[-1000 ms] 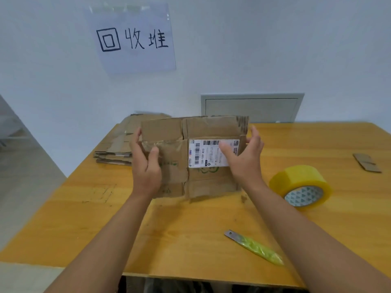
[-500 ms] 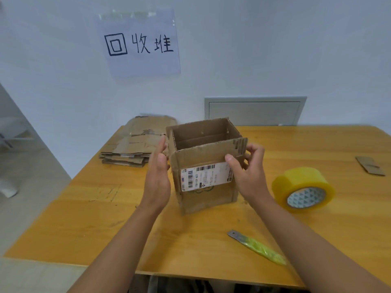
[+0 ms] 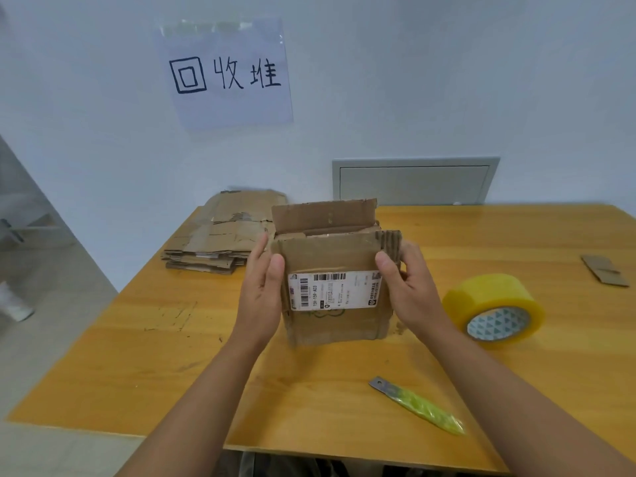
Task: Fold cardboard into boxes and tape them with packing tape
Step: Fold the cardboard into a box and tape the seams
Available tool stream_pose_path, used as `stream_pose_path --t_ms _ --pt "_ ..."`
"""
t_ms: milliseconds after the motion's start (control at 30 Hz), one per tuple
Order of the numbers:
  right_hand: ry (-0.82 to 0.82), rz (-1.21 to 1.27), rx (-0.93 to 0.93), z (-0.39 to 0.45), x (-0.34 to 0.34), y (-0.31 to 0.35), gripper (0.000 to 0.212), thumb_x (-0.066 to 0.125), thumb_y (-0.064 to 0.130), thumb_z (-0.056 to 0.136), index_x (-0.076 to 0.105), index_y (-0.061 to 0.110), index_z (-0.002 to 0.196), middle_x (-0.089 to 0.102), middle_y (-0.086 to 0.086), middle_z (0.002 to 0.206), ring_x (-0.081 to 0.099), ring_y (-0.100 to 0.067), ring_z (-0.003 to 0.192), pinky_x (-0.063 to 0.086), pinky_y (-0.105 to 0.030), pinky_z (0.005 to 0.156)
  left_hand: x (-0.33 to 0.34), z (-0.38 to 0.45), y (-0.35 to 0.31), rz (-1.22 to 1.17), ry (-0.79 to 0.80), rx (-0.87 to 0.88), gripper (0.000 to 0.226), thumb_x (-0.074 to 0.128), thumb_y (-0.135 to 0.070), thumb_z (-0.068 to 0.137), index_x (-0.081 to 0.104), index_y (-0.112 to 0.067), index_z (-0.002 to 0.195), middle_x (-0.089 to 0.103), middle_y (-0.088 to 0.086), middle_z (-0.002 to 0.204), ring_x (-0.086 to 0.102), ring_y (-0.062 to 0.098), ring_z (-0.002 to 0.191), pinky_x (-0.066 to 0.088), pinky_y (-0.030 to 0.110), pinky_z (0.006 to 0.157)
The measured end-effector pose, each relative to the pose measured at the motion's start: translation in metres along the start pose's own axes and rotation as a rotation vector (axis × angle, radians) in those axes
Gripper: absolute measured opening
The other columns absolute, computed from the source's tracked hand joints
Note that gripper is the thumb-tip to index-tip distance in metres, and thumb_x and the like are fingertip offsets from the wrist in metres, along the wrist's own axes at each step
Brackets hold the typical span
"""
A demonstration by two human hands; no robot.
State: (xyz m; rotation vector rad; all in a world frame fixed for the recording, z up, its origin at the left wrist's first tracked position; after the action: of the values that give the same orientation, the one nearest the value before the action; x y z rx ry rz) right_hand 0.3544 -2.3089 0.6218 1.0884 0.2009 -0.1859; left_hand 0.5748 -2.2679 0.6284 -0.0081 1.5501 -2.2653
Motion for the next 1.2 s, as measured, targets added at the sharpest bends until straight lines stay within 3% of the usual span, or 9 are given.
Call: stream_pose_path --t_ms 167,233,300,433,633,767,900,1100,1200 --pt "-0.047 0.058 0.081 0.007 0.002 0.007 0.012 0.051 0.035 0.101 0.054 0.039 0.112 0.055 0.009 0.114 0.054 -0.007 0.105 0.048 -0.018 0.077 -0.002 0.007 0.005 -0.043 -0.029 -0.106 0.054 0.045 -0.062 0.093 0.053 -0.034 0.14 0.055 0.0 0.141 0.051 0.015 0.131 0.043 0.049 0.108" --pt "-0.047 0.099 0.147 0.011 0.001 0.01 0.028 0.055 0.028 0.1 0.048 0.03 0.128 0.052 0.011 0.119 0.053 -0.005 0.104 0.048 -0.012 0.071 -0.003 0.009 0.001 -0.104 -0.058 -0.123 0.037 0.053 -0.039 0.1 0.053 -0.035 0.136 0.059 -0.003 0.133 0.061 0.003 0.111 0.052 0.04 0.097" --pt "-0.018 0.102 0.214 0.017 -0.001 0.011 0.051 0.056 0.023 0.099 0.035 0.027 0.145 0.046 0.013 0.129 0.05 -0.004 0.109 0.045 -0.01 0.072 -0.006 0.013 -0.003 -0.133 -0.045 -0.131 0.045 0.053 -0.021 0.101 0.043 -0.041 0.14 0.055 -0.012 0.134 0.062 -0.001 0.101 0.054 0.034 0.089" --pt "0.078 0.118 0.217 0.034 -0.004 0.016 0.079 0.054 0.004 0.096 0.013 0.032 0.157 0.029 0.02 0.156 0.034 -0.006 0.136 0.036 -0.025 0.103 -0.015 0.032 -0.015 -0.015 0.141 -0.204 0.075 0.052 -0.013 0.099 0.016 -0.05 0.153 0.048 -0.011 0.129 0.059 0.013 0.09 0.053 0.04 0.084" --pt "0.131 0.065 0.248 0.044 -0.004 0.013 0.085 0.055 0.004 0.092 0.011 0.034 0.158 0.035 0.005 0.138 0.038 -0.012 0.129 0.045 -0.029 0.095 -0.02 0.041 -0.027 0.134 0.29 -0.251 0.055 0.048 -0.012 0.095 0.043 -0.049 0.136 0.04 0.001 0.132 0.057 0.018 0.102 0.053 0.038 0.08" --pt "0.206 0.059 0.315 0.049 -0.007 0.013 0.09 0.06 0.019 0.078 0.019 0.039 0.155 0.025 0.012 0.147 0.041 -0.018 0.127 0.045 -0.037 0.097 -0.019 0.042 -0.022 0.099 0.268 -0.255 0.075 0.048 -0.009 0.096 0.02 -0.055 0.148 0.041 -0.003 0.121 0.06 0.021 0.09 0.053 0.039 0.08" --pt "0.193 0.05 0.297 0.047 -0.007 0.015 0.062 0.061 0.024 0.077 0.044 0.034 0.136 0.042 0.0 0.139 0.045 -0.018 0.124 0.045 -0.033 0.089 -0.019 0.046 -0.024 0.149 0.293 -0.245 0.07 0.048 -0.011 0.096 0.025 -0.058 0.143 0.039 -0.003 0.123 0.059 0.021 0.098 0.052 0.034 0.078" --pt "0.151 0.142 0.335 0.032 -0.011 0.005 0.024 0.06 0.025 0.096 0.049 0.033 0.116 0.049 0.012 0.123 0.055 -0.015 0.106 0.046 -0.032 0.079 -0.015 0.034 -0.01 0.077 0.211 -0.245 0.03 0.05 -0.026 0.099 0.049 -0.05 0.117 0.042 0.002 0.132 0.061 0.02 0.105 0.057 0.041 0.081" --pt "0.22 0.146 0.411 0.027 -0.01 0.004 0.02 0.055 0.038 0.098 0.045 0.042 0.115 0.05 0.004 0.121 0.059 -0.02 0.099 0.051 -0.045 0.083 -0.011 0.023 0.001 0.006 0.205 -0.352 0.024 0.041 -0.048 0.1 0.048 -0.059 0.12 0.044 -0.001 0.138 0.058 0.015 0.112 0.055 0.036 0.077"
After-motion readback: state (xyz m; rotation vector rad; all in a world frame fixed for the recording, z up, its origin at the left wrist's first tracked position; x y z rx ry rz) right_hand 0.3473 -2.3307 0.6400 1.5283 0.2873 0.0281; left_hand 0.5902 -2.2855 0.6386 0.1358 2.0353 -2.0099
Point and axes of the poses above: each hand's wrist, its own z-axis towards the middle knuckle, its own x-axis out of the palm, y = z × x, the point moved 2 cm from there along z, towards the middle knuckle
